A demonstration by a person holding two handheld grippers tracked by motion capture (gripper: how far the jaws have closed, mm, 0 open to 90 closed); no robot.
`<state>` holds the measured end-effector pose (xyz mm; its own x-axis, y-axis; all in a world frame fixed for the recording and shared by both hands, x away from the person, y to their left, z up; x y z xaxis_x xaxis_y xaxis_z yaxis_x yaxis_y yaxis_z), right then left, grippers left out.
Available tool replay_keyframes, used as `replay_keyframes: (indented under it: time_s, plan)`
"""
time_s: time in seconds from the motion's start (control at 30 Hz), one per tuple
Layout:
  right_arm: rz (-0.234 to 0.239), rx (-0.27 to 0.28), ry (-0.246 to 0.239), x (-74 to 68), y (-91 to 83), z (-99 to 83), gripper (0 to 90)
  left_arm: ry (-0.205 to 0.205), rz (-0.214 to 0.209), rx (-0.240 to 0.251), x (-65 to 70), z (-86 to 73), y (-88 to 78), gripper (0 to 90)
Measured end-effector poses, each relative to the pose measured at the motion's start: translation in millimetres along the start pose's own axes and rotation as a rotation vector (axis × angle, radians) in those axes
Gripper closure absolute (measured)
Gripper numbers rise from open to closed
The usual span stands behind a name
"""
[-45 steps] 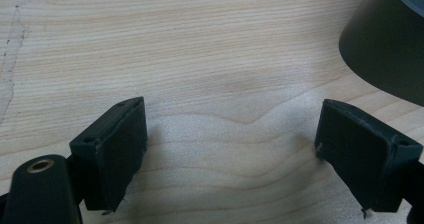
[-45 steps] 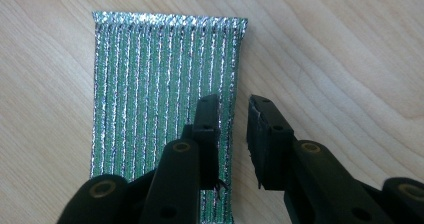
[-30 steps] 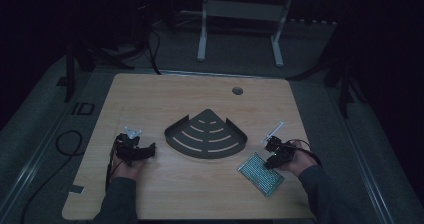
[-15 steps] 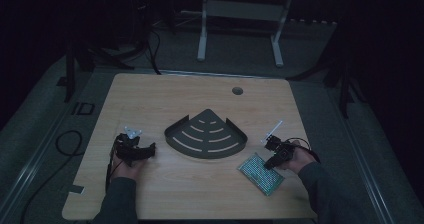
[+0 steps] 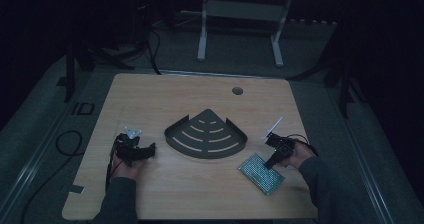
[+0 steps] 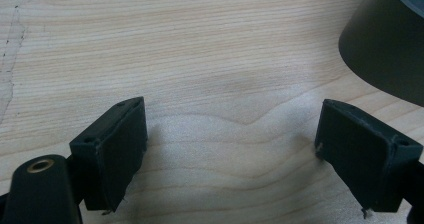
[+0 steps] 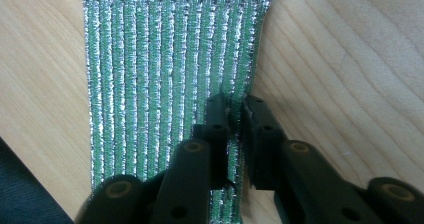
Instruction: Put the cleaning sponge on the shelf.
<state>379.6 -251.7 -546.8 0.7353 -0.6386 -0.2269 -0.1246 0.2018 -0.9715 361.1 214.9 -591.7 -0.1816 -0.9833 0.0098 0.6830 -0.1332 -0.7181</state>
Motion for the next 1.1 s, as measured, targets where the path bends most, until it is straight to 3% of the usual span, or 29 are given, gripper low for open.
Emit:
replay_keyframes:
  time_s: [0.43, 0.8, 1.1]
  plan:
    - [0.032, -0.038, -0.016, 3.5, 1.9, 4.0, 84.7, -0.001, 0.000, 0.001, 0.3, 0.1, 0.2, 13.8]
    - [-0.055, -0.048, -0.066, -6.7, -1.4, 3.4, 89.3, 0.000, -0.001, 0.000, 0.3, 0.3, 0.3, 13.8]
    - [-0.102, -0.022, -0.072, -13.5, -18.0, 3.6, 89.5, 0.000, -0.001, 0.001, 0.3, 0.3, 0.3, 13.8]
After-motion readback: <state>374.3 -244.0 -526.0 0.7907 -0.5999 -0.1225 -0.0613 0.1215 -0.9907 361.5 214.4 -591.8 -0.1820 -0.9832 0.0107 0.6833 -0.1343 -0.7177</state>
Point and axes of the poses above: each handheld gripper's, and its own axes: y roughly forward along the jaws, z roughly out of its top, x roughly to its right, the point moved 4 cm from there along y, roughly forward along the jaws, and after that the axes turned 1 degree about -x, right-handed, at the moved point
